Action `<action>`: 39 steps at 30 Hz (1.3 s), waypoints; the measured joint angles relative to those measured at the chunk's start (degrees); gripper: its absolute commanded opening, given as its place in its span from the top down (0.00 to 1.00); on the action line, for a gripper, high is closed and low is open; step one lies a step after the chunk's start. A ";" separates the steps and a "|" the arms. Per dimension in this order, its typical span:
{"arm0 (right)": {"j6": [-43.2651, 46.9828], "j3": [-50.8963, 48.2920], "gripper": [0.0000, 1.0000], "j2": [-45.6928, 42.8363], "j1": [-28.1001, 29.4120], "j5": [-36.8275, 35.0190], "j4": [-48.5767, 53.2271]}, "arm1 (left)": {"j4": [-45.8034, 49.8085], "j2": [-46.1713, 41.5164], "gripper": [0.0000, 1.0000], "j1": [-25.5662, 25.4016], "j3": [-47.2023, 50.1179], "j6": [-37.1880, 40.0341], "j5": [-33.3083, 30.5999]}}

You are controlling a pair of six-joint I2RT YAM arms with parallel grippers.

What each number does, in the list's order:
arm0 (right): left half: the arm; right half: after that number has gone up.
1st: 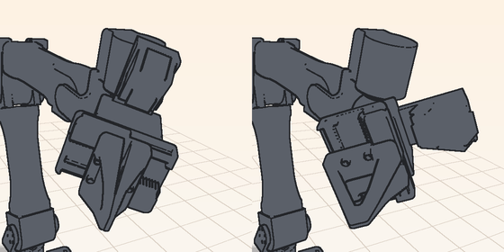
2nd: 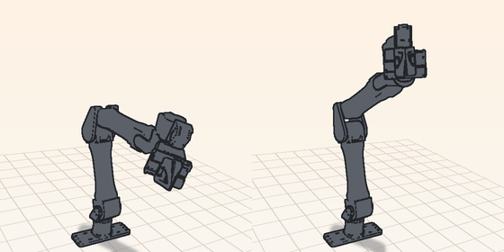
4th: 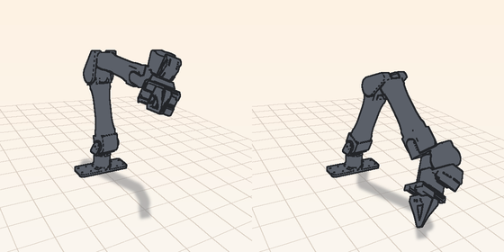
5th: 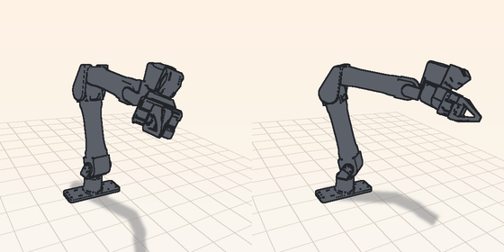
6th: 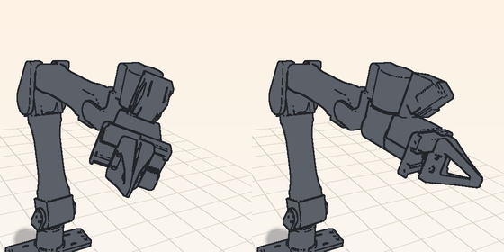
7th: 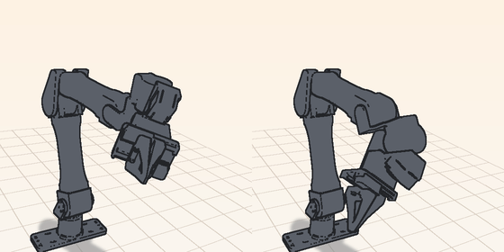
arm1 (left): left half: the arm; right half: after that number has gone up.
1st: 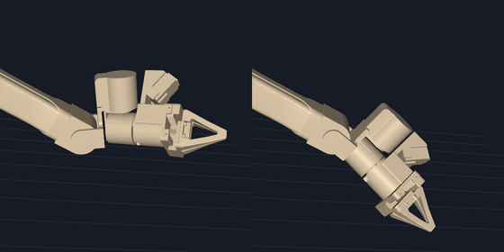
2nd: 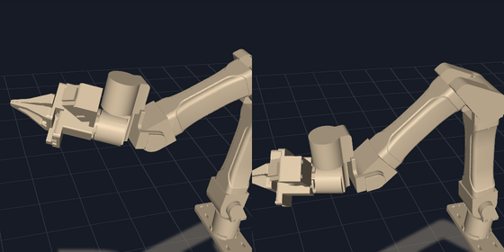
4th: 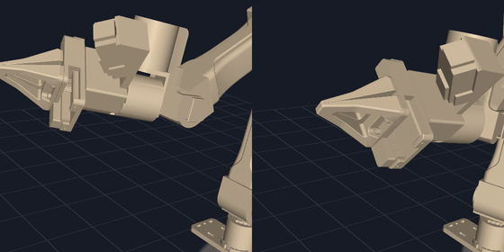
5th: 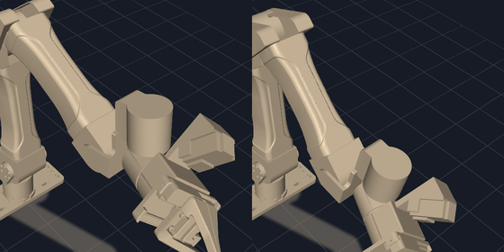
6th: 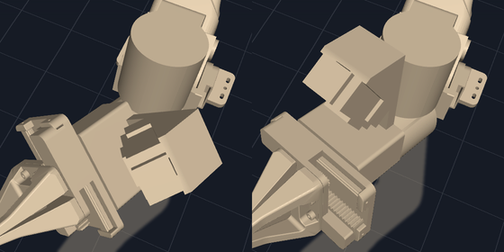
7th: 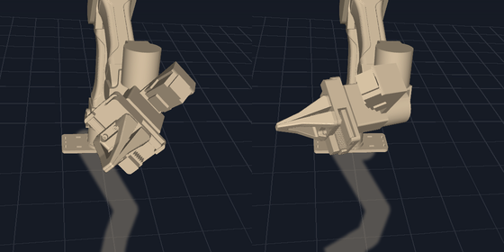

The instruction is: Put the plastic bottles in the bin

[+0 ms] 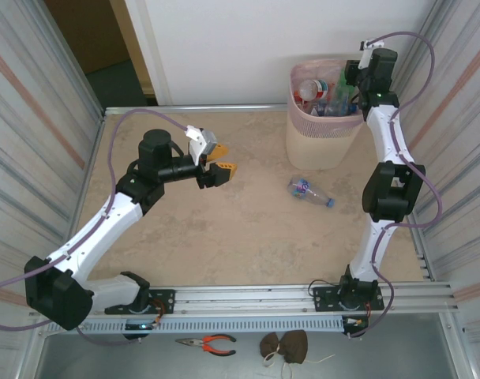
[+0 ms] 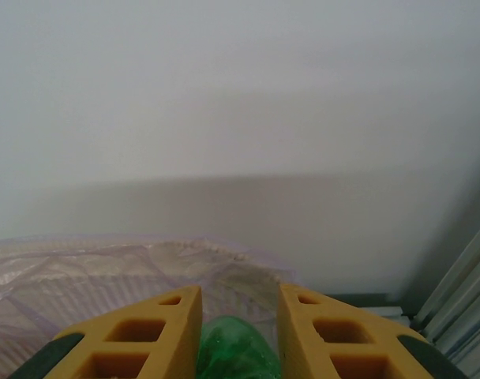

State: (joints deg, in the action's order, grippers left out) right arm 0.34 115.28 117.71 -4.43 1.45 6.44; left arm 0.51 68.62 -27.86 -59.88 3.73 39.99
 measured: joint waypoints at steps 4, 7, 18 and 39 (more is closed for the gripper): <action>1.92 0.00 0.70 0.00 1.07 -2.51 0.46 | 0.02 -0.83 0.37 0.00 0.81 -0.17 -0.04; 2.78 0.09 0.70 0.00 1.57 -4.39 1.42 | 0.00 -1.33 0.37 0.00 1.09 -0.17 -0.04; 3.37 5.20 0.65 -0.28 1.90 -10.14 14.71 | 0.07 -2.93 0.37 0.00 1.51 -0.79 -0.02; 1.14 -11.85 0.53 -24.20 3.15 -4.20 23.82 | -0.46 -5.05 0.38 0.00 1.97 -3.82 0.00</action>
State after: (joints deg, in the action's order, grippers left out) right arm 1.48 103.44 93.51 -1.28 -2.74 30.26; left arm 0.05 63.57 -27.86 -57.91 -0.10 39.99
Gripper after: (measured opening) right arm 0.467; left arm 0.623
